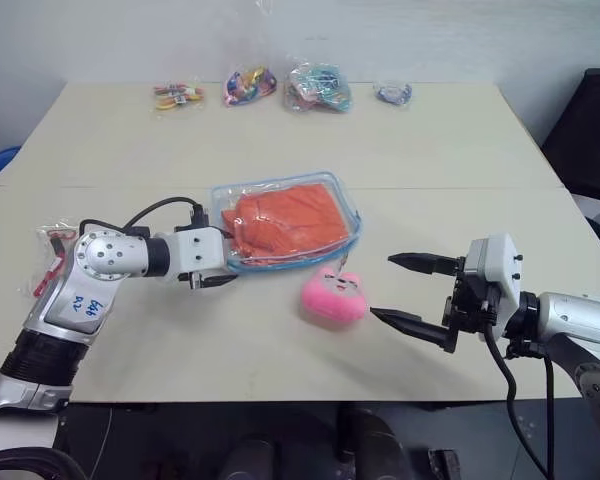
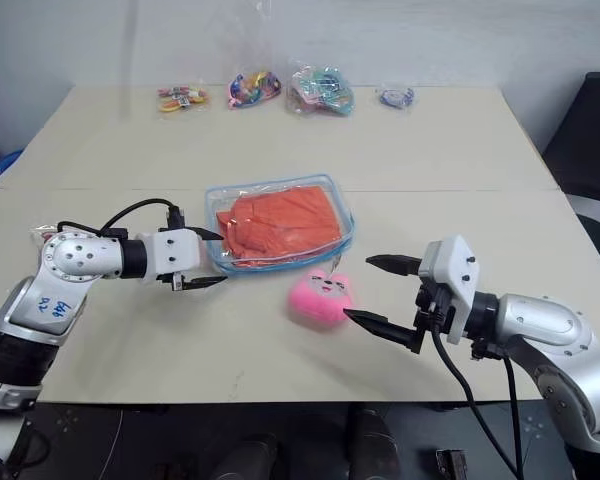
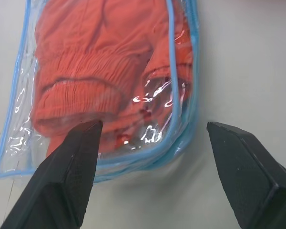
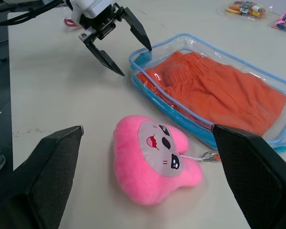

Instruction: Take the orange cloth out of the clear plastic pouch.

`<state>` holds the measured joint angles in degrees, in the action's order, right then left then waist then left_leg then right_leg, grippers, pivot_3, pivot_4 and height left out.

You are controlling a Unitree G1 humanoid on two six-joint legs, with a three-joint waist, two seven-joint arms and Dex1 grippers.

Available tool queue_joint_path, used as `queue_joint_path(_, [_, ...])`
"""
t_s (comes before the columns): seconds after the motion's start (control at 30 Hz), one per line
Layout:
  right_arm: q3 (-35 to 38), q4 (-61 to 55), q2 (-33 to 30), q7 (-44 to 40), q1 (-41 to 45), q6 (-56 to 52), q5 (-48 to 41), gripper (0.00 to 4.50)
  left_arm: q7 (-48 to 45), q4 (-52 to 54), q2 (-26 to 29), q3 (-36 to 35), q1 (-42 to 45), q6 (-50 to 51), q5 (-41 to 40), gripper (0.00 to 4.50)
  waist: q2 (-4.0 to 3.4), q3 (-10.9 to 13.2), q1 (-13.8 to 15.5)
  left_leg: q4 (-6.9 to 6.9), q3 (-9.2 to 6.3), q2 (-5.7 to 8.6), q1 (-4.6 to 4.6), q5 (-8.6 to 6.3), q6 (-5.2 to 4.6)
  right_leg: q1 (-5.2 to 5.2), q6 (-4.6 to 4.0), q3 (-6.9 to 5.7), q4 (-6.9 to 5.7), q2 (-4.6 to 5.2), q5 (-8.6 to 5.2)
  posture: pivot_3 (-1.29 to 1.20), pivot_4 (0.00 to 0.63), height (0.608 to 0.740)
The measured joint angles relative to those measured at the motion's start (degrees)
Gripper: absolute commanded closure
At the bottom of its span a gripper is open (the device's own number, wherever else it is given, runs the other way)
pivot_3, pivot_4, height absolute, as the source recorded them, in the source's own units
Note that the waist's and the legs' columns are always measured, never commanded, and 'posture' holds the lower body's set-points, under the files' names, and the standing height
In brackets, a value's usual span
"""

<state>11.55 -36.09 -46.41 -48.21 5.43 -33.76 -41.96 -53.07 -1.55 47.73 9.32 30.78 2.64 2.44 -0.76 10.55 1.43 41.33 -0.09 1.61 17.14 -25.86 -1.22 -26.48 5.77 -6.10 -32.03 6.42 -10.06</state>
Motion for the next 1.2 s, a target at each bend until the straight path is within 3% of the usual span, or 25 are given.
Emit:
queue_joint_path(0.33, [0.08, -0.38, -0.38, 0.06, -0.03, -0.09, -0.21, 0.0, -0.21, -1.55, -1.1, 0.03, 0.01, -4.2, 1.04, 4.48, 0.0, 0.0, -0.01, 0.01, 0.0, 0.0, -0.01, 0.0, -0.01, 0.0, 0.0, 0.0, 0.0, 0.01, 0.0, 0.0, 0.15, 0.74])
queue_joint_path(0.53, [0.09, -0.35, -2.79, -1.93, 0.05, -0.05, -0.14, 0.0, -4.5, -6.62, 2.46, 1.4, 0.32, -18.4, 2.69, 4.48, 0.0, 0.0, -0.07, 0.0, 0.0, -0.04, -0.02, 0.0, -0.01, 0.0, 0.0, 0.0, 0.0, -0.01, 0.0, 0.0, 0.15, 0.74])
queue_joint_path(0.8, [0.02, 1.21, -4.37, -6.33, 1.41, 0.87, 0.42, 0.0, -15.43, -26.9, 2.91, 3.09, 11.18, -45.49, 0.18, 4.48, 0.01, 0.0, 0.05, 0.04, 0.05, 0.01, 0.01, -0.02, -0.07, 0.0, 0.0, -0.07, 0.0, 0.01, 0.01, 0.0, 0.15, 0.74])
queue_joint_path(1.2, [0.06, 0.16, -4.65, -6.56, -0.48, 1.02, 0.44, 0.0, -19.36, -43.05, -0.16, 4.97, 16.92, -61.95, -0.7, 4.48, 0.03, -0.02, -0.06, 0.08, 0.22, 0.0, -0.02, -0.05, -0.14, 0.01, 0.03, -0.12, 0.0, 0.01, 0.04, 0.0, 0.15, 0.74])
